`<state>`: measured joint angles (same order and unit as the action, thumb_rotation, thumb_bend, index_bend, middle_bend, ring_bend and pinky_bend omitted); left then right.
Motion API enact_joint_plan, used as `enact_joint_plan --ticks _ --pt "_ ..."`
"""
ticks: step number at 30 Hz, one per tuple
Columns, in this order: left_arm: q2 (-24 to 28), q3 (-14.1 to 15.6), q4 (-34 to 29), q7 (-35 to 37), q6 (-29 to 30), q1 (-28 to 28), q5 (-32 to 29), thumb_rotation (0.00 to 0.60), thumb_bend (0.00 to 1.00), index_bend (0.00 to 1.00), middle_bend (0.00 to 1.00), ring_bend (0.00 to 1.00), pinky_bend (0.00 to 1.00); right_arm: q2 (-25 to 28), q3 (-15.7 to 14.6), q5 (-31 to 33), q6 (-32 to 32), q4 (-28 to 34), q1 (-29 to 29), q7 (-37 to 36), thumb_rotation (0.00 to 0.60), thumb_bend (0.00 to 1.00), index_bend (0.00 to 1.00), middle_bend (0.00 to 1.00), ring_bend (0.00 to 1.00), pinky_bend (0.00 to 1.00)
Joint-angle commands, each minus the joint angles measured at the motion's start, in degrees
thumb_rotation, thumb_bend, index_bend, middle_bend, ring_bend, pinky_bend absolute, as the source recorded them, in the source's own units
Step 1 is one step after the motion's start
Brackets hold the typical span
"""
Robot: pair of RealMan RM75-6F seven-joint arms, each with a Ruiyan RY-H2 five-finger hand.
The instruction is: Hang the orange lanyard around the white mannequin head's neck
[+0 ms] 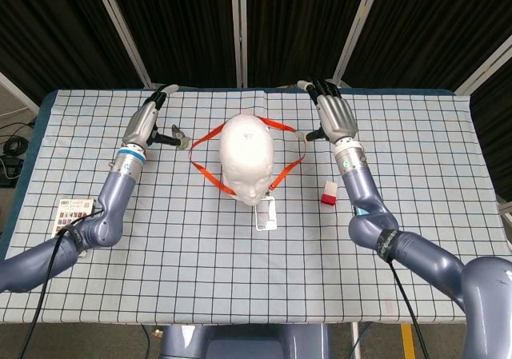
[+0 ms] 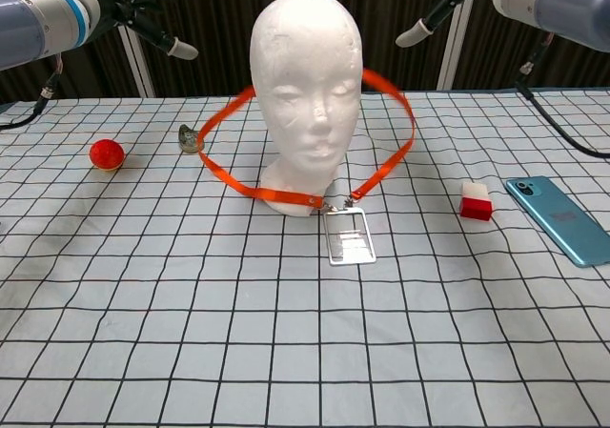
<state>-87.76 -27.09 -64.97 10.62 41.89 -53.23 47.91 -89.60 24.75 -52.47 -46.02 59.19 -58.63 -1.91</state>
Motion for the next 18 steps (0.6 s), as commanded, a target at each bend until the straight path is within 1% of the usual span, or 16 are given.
enact_joint_plan --ticks 1,6,8,10,12,14,15,17,18 --pt "0.18 0.11 0.11 0.58 -0.27 0.09 0.60 0.600 0.00 0.00 0.00 0.00 0.00 -0.02 -0.14 -0.37 -0.48 -0.17 -0.06 0.51 0.600 0.00 0.02 0.00 0.00 0.00" --pt "1.57 0.54 -1.62 0.83 1.11 1.18 1.95 0.600 0.00 0.00 0.00 0.00 0.00 1.46 -0.19 -0.39 -1.91 1.90 0.84 2.27 0.600 0.00 0.02 0.00 0.00 0.00" --pt "2.52 1.04 -2.98 0.38 2.37 1.98 2.91 0.600 0.00 0.00 0.00 0.00 0.00 2.77 -0.39 -0.56 -2.73 3.82 1.72 2.97 0.600 0.00 0.02 0.00 0.00 0.00" --pt "4.02 2.01 -4.87 -0.97 4.46 3.20 4.37 0.600 0.00 0.00 0.00 0.00 0.00 4.90 -0.79 -1.02 -3.96 6.96 3.18 3.72 0.600 0.04 0.02 0.00 0.00 0.00" --pt "5.51 3.03 -6.75 -2.55 6.72 4.50 5.74 0.600 0.00 0.00 0.00 0.00 0.00 7.24 -1.34 -1.71 -5.13 10.23 4.73 4.38 0.600 0.16 0.03 0.00 0.00 0.00" --pt "7.25 4.14 -8.95 -4.46 9.08 6.00 6.92 0.600 0.00 0.00 0.00 0.00 0.00 9.91 -1.97 -2.44 -6.24 13.75 6.45 4.98 0.600 0.38 0.04 0.00 0.00 0.00" --pt "7.87 4.51 -9.76 -5.15 9.87 6.53 7.25 0.600 0.00 0.00 0.00 0.00 0.00 10.83 -2.20 -2.71 -6.59 14.92 7.06 5.12 0.600 0.47 0.05 0.00 0.00 0.00" --pt "10.00 5.88 -12.49 -7.70 12.69 8.44 8.36 0.600 0.00 0.00 0.00 0.00 0.00 13.89 -3.05 -3.73 -7.79 18.63 9.22 5.29 0.600 0.60 0.06 0.00 0.00 0.00" --pt "11.09 6.73 -13.80 -9.33 14.25 9.49 8.91 0.600 0.00 0.00 0.00 0.00 0.00 15.41 -3.58 -4.22 -8.27 20.35 10.33 5.37 0.600 0.64 0.07 0.00 0.00 0.00"
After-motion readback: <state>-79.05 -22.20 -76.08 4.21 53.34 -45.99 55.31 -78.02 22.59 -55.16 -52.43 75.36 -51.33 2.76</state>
